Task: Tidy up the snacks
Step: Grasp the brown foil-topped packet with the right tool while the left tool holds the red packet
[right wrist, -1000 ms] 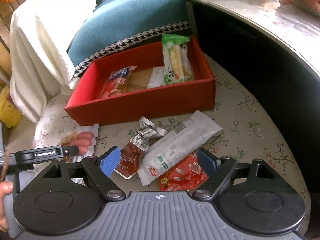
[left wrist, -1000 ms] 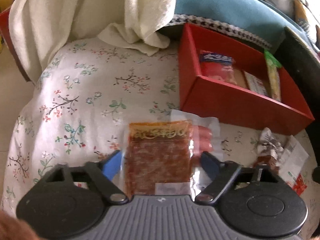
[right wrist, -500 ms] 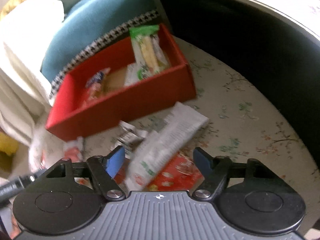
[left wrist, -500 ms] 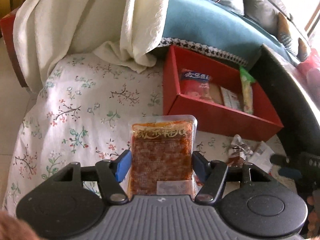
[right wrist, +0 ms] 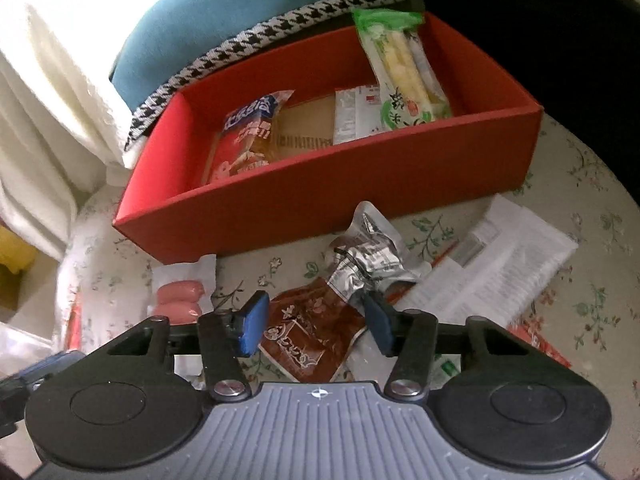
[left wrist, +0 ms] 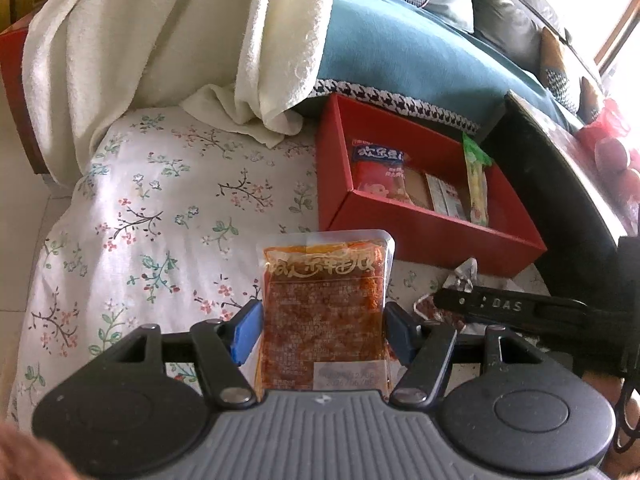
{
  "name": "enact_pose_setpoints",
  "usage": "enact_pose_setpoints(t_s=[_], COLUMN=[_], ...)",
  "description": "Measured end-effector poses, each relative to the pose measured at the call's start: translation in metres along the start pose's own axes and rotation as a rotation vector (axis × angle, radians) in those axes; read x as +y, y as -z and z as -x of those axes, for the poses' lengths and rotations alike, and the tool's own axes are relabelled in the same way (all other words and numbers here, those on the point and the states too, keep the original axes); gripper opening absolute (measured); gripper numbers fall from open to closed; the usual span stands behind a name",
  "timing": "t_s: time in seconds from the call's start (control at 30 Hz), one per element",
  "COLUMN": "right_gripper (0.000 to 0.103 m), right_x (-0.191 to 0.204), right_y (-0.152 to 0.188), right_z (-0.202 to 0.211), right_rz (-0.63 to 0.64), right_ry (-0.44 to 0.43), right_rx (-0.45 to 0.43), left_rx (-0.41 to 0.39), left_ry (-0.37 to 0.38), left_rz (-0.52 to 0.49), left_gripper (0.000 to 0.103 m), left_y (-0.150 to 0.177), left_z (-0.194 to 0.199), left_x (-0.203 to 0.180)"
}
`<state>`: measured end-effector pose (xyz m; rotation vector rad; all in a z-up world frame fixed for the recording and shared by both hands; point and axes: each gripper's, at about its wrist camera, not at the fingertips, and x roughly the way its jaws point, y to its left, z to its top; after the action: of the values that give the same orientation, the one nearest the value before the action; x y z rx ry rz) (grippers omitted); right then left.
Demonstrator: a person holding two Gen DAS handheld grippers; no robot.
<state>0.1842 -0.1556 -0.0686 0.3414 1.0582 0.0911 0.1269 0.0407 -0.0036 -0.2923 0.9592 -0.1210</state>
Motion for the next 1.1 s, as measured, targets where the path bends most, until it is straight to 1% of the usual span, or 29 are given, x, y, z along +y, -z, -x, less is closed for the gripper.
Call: enact_pose_setpoints(t_s=[0.07, 0.1, 0.13, 0.17, 0.2, 0.23, 0.3, 0.33, 0.4, 0.43, 0.47, 0.5, 0.53, 0.57, 0.63, 0.7, 0.73, 0.77, 0.83, 0.87, 0.93, 0.97, 1.03, 1.1], right_gripper=[0.061, 0.058, 0.046, 0.038, 0.036, 0.030, 0.028, 0.028, 0.029, 0.033, 0.047, 0.056, 0.073, 0.081, 0.081, 0.079, 0.078, 0.075, 0.064, 0.063, 0.059, 0.055, 0.055, 0.054], right_x=[0.003, 0.004, 0.005, 0.006, 0.006, 0.004, 0.002, -0.001, -0.014, -0.023, -0.030, -0.033, -0.036, -0.036, -0.032, -0.021, -0.011, -0.002, 0.021, 0.029, 0.035, 0.035, 0.030, 0.024], right_y=[0.001, 0.001, 0.002, 0.003, 0.004, 0.005, 0.002, 0.002, -0.001, -0.004, -0.007, -0.009, -0.010, -0.011, -0.011, -0.009, -0.006, -0.004, 0.004, 0.009, 0.017, 0.021, 0.029, 0.038], right_z=[-0.001, 0.000, 0.001, 0.003, 0.004, 0.005, 0.007, 0.010, 0.013, 0.013, 0.014, 0.015, 0.016, 0.016, 0.011, 0.002, -0.004, -0.005, -0.010, -0.010, -0.003, 0.002, 0.017, 0.029], right_rz=[0.028, 0.040, 0.054, 0.078, 0.102, 0.113, 0.145, 0.157, 0.082, 0.021, -0.039, -0.084, -0.124, -0.155, -0.192, -0.199, -0.170, -0.113, 0.031, 0.107, 0.213, 0.254, 0.297, 0.306], right_ry=[0.016, 0.020, 0.031, 0.048, 0.050, 0.029, 0.009, 0.015, 0.013, 0.000, -0.007, -0.018, -0.037, -0.048, -0.017, 0.004, 0.027, 0.075, 0.161, 0.175, 0.148, 0.138, 0.111, 0.108], right_rx=[-0.008, -0.007, -0.006, -0.002, 0.008, 0.020, 0.046, 0.054, 0.046, 0.045, 0.038, 0.031, 0.021, 0.007, -0.016, -0.010, -0.010, -0.026, -0.031, -0.031, -0.002, 0.016, 0.037, 0.042], left_rx=[0.006, 0.008, 0.009, 0.012, 0.015, 0.015, 0.015, 0.015, 0.013, 0.014, 0.015, 0.015, 0.014, 0.013, 0.011, 0.008, 0.006, 0.004, 0.001, -0.001, -0.003, -0.001, 0.009, 0.033], left_ry=[-0.003, -0.007, -0.010, -0.012, -0.012, -0.012, -0.004, -0.002, -0.007, -0.006, -0.002, 0.001, 0.005, 0.006, 0.011, 0.016, 0.017, 0.020, 0.030, 0.038, 0.055, 0.062, 0.064, 0.059], left_rz=[-0.013, -0.017, -0.019, -0.019, -0.015, -0.008, -0.003, -0.008, -0.006, -0.001, 0.005, 0.007, 0.008, 0.007, 0.007, 0.015, 0.024, 0.030, 0.034, 0.033, 0.024, 0.014, -0.003, -0.034], left_gripper=[0.058, 0.058, 0.058, 0.058, 0.058, 0.058, 0.058, 0.058, 0.058, 0.058, 0.058, 0.058, 0.058, 0.058, 0.058, 0.059, 0.059, 0.059, 0.059, 0.059, 0.059, 0.059, 0.059, 0.059], left_y=[0.002, 0.003, 0.004, 0.004, 0.004, 0.003, 0.003, 0.003, 0.003, 0.003, 0.003, 0.003, 0.003, 0.003, 0.003, 0.002, 0.001, 0.000, -0.001, -0.002, -0.002, -0.001, 0.001, 0.005], left_z=[-0.001, -0.002, -0.002, -0.002, -0.003, -0.003, -0.003, -0.002, -0.002, -0.003, -0.003, -0.003, -0.001, 0.000, 0.002, 0.005, 0.007, 0.009, 0.012, 0.014, 0.018, 0.019, 0.018, 0.013], left_x=[-0.001, -0.001, -0.001, 0.000, 0.001, 0.002, 0.002, 0.002, 0.003, 0.003, 0.003, 0.003, 0.003, 0.004, 0.005, 0.008, 0.010, 0.012, 0.013, 0.013, 0.013, 0.012, 0.011, 0.006])
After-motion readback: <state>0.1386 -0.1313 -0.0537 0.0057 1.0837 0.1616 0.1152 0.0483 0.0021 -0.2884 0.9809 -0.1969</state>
